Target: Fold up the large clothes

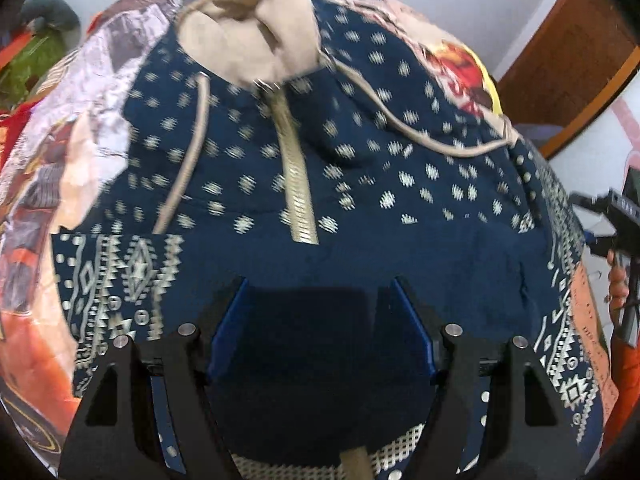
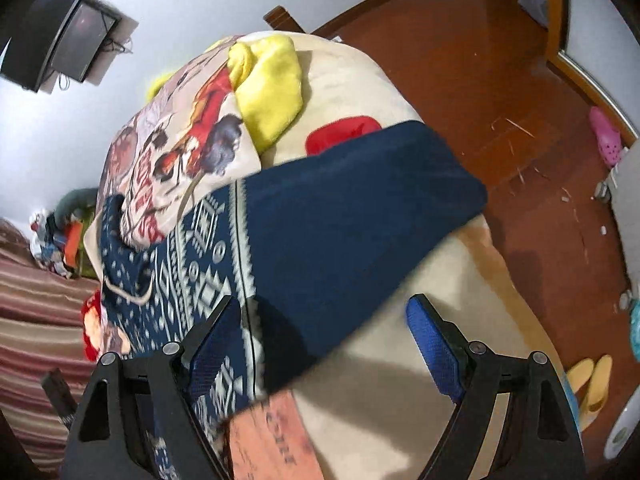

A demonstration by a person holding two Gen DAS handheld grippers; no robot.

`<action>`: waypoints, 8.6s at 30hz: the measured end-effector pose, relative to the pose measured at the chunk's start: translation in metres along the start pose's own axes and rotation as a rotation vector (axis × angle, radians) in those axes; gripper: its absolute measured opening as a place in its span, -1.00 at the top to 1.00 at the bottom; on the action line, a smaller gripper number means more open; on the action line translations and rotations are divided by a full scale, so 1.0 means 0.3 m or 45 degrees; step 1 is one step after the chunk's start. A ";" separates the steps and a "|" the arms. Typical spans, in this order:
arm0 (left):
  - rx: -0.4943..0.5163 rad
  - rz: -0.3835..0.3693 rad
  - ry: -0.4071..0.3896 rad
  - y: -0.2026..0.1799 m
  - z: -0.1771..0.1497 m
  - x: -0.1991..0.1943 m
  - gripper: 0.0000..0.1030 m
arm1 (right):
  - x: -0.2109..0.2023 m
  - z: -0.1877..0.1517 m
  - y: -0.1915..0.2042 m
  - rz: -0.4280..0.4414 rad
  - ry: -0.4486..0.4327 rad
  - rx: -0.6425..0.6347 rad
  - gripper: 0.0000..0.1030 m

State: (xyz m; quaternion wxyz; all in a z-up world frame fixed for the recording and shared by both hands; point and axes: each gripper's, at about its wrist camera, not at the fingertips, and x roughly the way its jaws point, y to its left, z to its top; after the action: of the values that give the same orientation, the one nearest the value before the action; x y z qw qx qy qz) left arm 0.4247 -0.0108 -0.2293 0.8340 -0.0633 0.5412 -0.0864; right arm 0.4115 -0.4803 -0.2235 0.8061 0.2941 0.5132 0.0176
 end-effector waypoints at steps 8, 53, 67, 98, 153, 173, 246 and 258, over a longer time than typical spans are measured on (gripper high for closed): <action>0.002 -0.005 0.019 -0.038 -0.007 0.080 -0.38 | 0.053 0.061 0.008 -0.014 -0.148 0.005 -0.55; 0.107 0.050 -0.286 0.031 -0.161 -0.426 -0.38 | 0.172 -0.510 0.659 0.002 0.378 -0.623 0.77; 0.317 -0.082 -0.234 -0.322 -0.004 -0.372 -0.38 | -0.130 -0.418 0.490 0.091 0.215 -0.578 0.77; 0.555 -0.168 -0.299 -0.654 0.182 -0.224 0.92 | -0.277 -0.220 0.165 -0.077 -0.076 -0.425 0.77; 0.243 -0.029 -0.169 -0.037 -0.036 -0.119 0.72 | 0.015 -0.372 0.699 -0.081 -0.060 -0.962 0.77; -0.247 0.129 -0.115 0.607 -0.281 -0.192 0.72 | 0.217 -0.424 0.716 -0.139 0.151 -0.996 0.76; -0.321 0.021 -0.238 0.550 0.411 -0.002 -0.35 | 0.369 0.005 1.140 0.030 -0.141 -0.872 -0.96; -0.368 -0.176 -0.258 0.518 0.497 0.100 0.58 | 0.597 0.033 1.233 0.190 -0.072 -0.752 0.09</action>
State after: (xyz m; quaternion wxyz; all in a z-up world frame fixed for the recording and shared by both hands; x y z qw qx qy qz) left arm 0.5847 0.1363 -0.2264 0.8586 -0.2279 0.4555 -0.0582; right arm 0.6057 -0.1200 -0.1847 0.8671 0.0844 0.4403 0.2171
